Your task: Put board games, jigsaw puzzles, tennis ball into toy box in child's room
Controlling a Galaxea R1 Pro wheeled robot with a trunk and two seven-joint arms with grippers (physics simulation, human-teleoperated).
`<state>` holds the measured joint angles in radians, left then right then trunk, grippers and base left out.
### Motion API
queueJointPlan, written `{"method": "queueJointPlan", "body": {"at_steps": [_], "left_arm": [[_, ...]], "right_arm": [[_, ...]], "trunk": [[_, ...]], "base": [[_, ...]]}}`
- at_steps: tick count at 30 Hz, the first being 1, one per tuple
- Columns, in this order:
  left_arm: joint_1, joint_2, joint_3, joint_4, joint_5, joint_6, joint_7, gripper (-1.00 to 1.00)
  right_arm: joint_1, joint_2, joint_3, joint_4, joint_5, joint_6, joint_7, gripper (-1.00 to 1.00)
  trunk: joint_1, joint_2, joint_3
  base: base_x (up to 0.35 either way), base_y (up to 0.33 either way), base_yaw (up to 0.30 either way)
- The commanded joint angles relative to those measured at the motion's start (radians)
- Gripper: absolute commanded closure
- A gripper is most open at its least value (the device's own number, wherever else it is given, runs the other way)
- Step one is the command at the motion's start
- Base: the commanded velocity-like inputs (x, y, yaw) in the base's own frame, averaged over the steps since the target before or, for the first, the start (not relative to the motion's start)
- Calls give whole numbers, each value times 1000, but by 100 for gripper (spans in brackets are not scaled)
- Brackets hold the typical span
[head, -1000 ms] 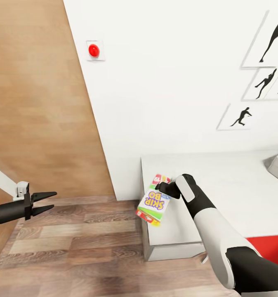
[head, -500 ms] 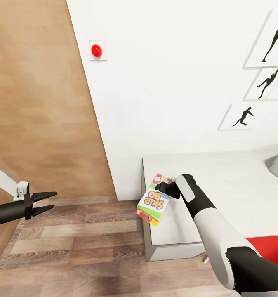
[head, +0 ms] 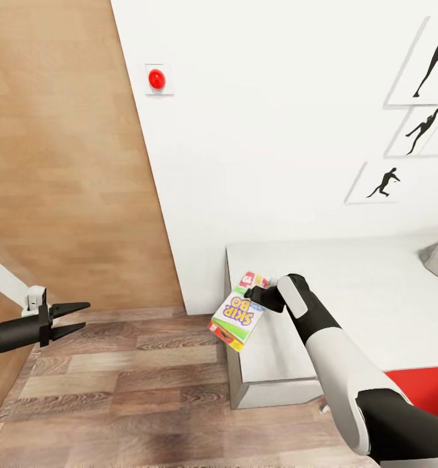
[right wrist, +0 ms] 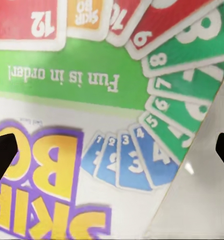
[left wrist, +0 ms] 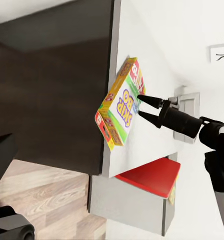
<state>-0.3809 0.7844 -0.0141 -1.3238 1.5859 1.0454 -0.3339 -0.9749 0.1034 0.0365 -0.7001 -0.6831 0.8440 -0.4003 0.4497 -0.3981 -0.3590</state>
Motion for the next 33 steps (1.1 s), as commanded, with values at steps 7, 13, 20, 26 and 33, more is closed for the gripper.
{"method": "queueJointPlan", "body": {"at_steps": [7,13,20,26,33], "left_arm": [[-1,1,-3,-1,-7,1,-10,-100],[-1,1,-3,-1,-7,1,-10,-100],[-1,1,-4,-1,-7,1,-10,-100],[-1,0,-4,-2,-7,1,-10,-100],[-1,0,-3,-2,-7,1,-10,-100]], "right_arm": [[0,-1,2,-8,-10,3,4,-100],[8,-1,2,-59,-10,8,5,-100],[106,-56,-3,-284,-23,61,8,-100],[229,-89,-44,-552,-53,152,26,-100],[396,-98,-113,-809,-186,203,86,-100]], "trunk": [[0,-2,-1],[0,-2,5],[0,-2,15],[0,-2,25],[0,-2,35]], "base": [[-43,-30,-2],[-4,-3,-64],[0,0,-107],[0,0,-111],[0,0,-98]]}}
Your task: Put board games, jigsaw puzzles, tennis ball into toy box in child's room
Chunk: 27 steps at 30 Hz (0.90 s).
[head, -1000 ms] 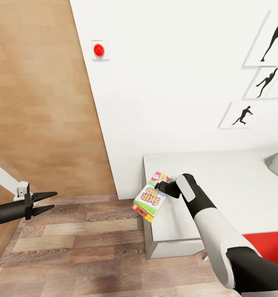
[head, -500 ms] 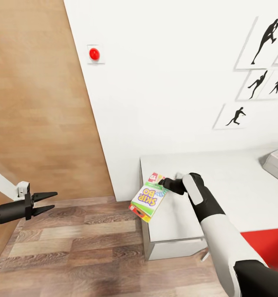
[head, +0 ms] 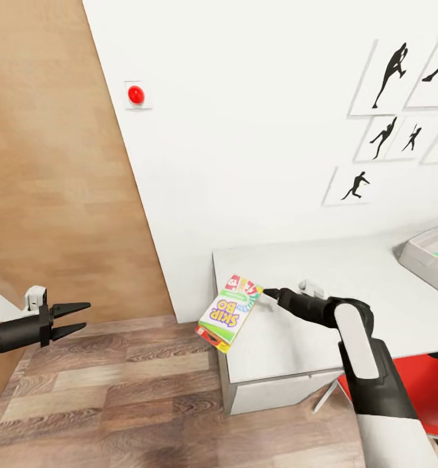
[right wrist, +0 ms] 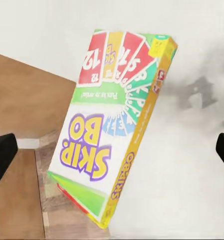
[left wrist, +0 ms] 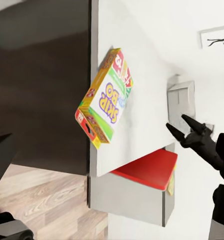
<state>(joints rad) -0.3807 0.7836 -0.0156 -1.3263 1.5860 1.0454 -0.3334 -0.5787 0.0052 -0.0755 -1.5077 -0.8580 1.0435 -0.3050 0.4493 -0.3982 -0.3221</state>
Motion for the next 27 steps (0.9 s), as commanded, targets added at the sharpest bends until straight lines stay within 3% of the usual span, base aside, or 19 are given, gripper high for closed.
{"method": "queueJointPlan", "body": {"at_steps": [1,3,5,9,13,20,27], "left_arm": [[-1,1,-2,1,-8,1,-10,-100],[-1,1,-1,1,-8,1,-10,-100],[-1,1,-1,1,-8,1,-10,-100],[-1,2,0,1,-8,1,-10,-100],[-1,2,1,1,-8,1,-10,-100],[-1,2,4,1,-8,1,-10,-100],[-1,0,8,2,-9,1,-9,-100]], "right_arm": [[17,0,-6,-17,-26,4,3,-100],[65,0,-16,-47,-60,4,55,-100],[114,0,-20,-66,-81,4,165,-100],[179,-1,-23,-74,-88,-6,343,-100],[235,-11,-22,-78,-86,-80,552,-100],[249,-52,-19,-78,-72,-113,676,-100],[250,-58,-21,-79,-70,-117,780,-100]], "trunk": [[1,-2,0],[1,-2,3],[1,-2,6],[1,-2,13],[1,-2,19],[1,-2,31],[24,-44,23]], "base": [[0,0,-82],[0,0,-65],[0,0,-32],[0,0,-13],[0,0,-3],[0,0,0],[0,0,0]]}}
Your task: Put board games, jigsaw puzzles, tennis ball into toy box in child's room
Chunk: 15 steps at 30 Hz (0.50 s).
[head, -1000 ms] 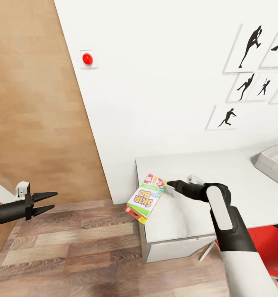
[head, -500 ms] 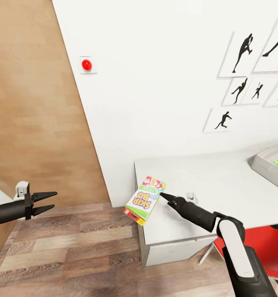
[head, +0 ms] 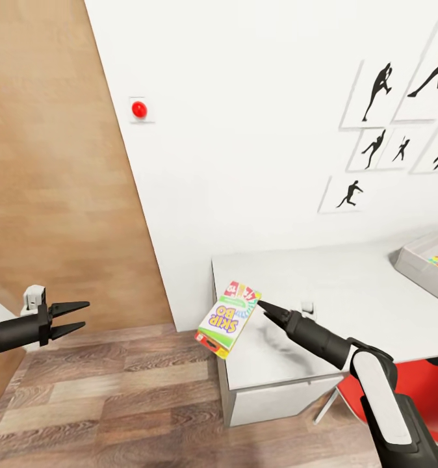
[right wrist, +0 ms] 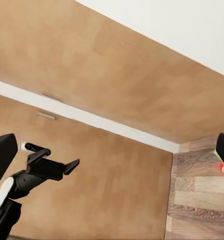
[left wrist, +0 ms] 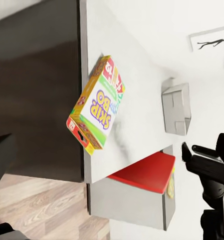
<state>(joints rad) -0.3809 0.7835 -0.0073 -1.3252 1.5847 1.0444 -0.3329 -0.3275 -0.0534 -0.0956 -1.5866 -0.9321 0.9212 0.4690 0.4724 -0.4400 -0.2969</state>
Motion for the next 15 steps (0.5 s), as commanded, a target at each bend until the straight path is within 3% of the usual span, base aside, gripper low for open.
{"method": "queueJointPlan", "body": {"at_steps": [1,5,8,10,11,15], "left_arm": [[-1,0,-1,1,-8,2,-9,-100],[-1,-1,-1,1,-9,1,-7,-100],[-1,-14,-3,1,-30,-12,-6,-100],[-1,-27,-3,2,-54,-21,-5,-100],[-1,-43,-2,3,-83,-26,-4,-100],[-2,-87,0,5,-148,-29,-3,-100]], "right_arm": [[-1,0,-2,0,4,5,30,-100],[-1,-1,-5,-1,5,4,94,-100],[-1,-2,-7,-2,7,4,116,-100],[-1,-3,-12,-2,8,4,122,-100],[-1,-8,-15,-2,8,4,125,-100],[-1,-19,-19,-3,8,5,135,-100]], "trunk": [[4,-9,-4],[20,-37,-14],[31,-58,-23],[39,-72,-29],[43,-79,-32],[58,-107,-45]], "base": [[0,0,0],[0,0,0],[0,0,0],[0,0,0],[0,0,0],[0,0,0]]}}
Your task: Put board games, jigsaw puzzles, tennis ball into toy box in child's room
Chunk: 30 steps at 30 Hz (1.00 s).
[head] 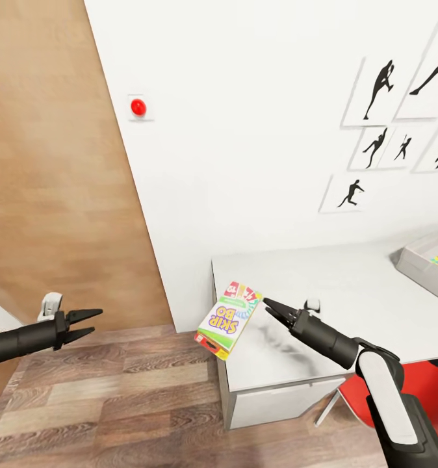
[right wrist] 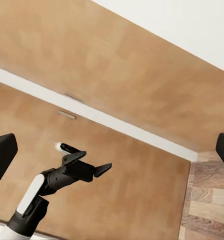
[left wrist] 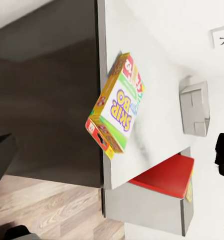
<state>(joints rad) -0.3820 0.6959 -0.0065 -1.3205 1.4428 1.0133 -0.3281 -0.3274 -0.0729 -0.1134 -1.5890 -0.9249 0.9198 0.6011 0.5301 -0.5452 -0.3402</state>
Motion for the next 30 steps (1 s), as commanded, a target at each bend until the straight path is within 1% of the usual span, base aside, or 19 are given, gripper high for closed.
{"method": "queueJointPlan", "body": {"at_steps": [1,3,4,6,7,9,10,11,12,14,15,20,26,28,30], "left_arm": [[-2,-7,0,1,-16,2,-8,-100],[-3,-30,1,3,-49,0,-7,-100],[-4,-35,1,5,-55,0,-7,-100],[-5,-57,-1,26,-70,-4,-7,-100],[-6,-63,-2,33,-73,-6,-6,-100],[-10,-87,-5,63,-79,-10,-6,-100],[-11,-93,-6,68,-82,-11,-5,-100],[-13,-104,-7,76,-91,-12,-5,-100],[-13,-109,-6,79,-96,-12,-5,-100],[-19,-120,-3,88,-122,-12,-6,-100],[-22,-122,-1,91,-131,-11,-8,-100],[-27,-123,14,97,-144,-9,-13,-100],[-27,-128,18,98,-147,-9,-12,-100],[-28,-127,18,98,-147,-9,-12,-100],[-28,-128,19,98,-148,-9,-12,-100]], "right_arm": [[-1,-2,-3,0,1,6,9,-100],[-1,-13,-22,0,0,7,59,-100],[-1,-17,-30,0,0,8,78,-100],[0,-35,-71,0,-1,10,180,-100],[0,-39,-80,0,-1,11,209,-100],[3,-53,-110,0,-1,15,332,-100],[4,-56,-116,0,-1,16,361,-100],[6,-60,-128,0,0,17,417,-100],[8,-62,-132,0,0,16,442,-100],[16,-66,-145,0,0,10,523,-100],[22,-67,-148,0,0,8,546,-100],[32,-68,-166,0,0,6,582,-100],[34,-66,-175,0,1,1,595,-100],[37,-67,-177,0,1,-16,596,-100],[49,-69,-182,0,0,-50,602,-100]], "trunk": [[4,-9,-5],[12,-23,-11],[16,-30,-14],[23,-44,-20],[27,-51,-23],[35,-65,-30],[39,-72,-33],[43,-79,-36],[46,-86,-39],[54,-100,-45],[58,-107,-49],[77,-142,-64],[100,-184,-76],[108,-198,-79],[115,-212,-83]], "base": [[0,0,0],[0,0,0],[0,0,0],[0,0,0],[0,0,0],[0,0,0],[0,0,0],[0,0,0],[0,0,0],[0,0,0],[0,0,0],[0,0,0],[0,0,0],[0,0,0],[0,0,0]]}}
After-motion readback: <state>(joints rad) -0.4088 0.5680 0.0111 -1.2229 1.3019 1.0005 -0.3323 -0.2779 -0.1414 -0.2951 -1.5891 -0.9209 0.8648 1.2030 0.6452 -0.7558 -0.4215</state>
